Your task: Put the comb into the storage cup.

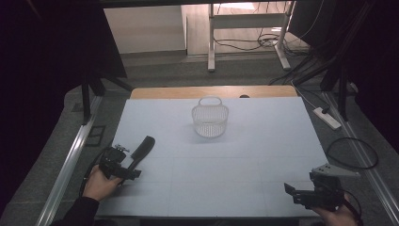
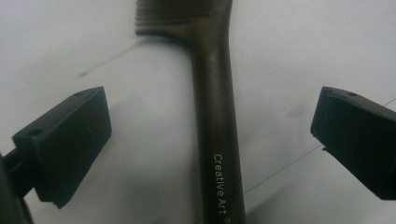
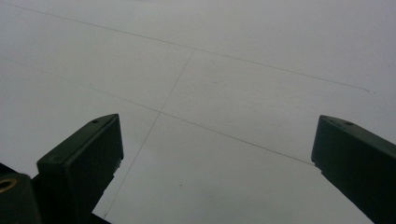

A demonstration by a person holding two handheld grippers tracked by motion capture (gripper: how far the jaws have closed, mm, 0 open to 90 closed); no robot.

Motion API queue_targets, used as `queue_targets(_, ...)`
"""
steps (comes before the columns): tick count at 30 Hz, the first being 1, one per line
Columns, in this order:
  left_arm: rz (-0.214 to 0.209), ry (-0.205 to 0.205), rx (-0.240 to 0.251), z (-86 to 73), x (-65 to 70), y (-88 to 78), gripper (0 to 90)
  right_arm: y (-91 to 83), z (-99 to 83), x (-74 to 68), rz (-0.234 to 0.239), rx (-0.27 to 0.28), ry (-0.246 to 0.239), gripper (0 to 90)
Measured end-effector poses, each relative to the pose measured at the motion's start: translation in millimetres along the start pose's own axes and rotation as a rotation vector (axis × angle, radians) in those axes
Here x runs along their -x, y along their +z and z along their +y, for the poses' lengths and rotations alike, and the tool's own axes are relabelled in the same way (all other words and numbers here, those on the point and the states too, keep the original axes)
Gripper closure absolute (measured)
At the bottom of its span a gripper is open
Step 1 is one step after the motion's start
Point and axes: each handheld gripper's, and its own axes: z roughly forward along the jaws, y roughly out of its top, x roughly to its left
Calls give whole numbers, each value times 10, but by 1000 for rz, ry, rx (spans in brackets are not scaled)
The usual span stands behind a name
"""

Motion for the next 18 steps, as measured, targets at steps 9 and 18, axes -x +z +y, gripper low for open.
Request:
queue_targets(9,35,4,-55,18,34,60,0,0,0,-1,-1,0,-1,26)
queue_targets(18,37,22,-57,40,78,-20,236,-1,-1,-3,-1,0,-2,26)
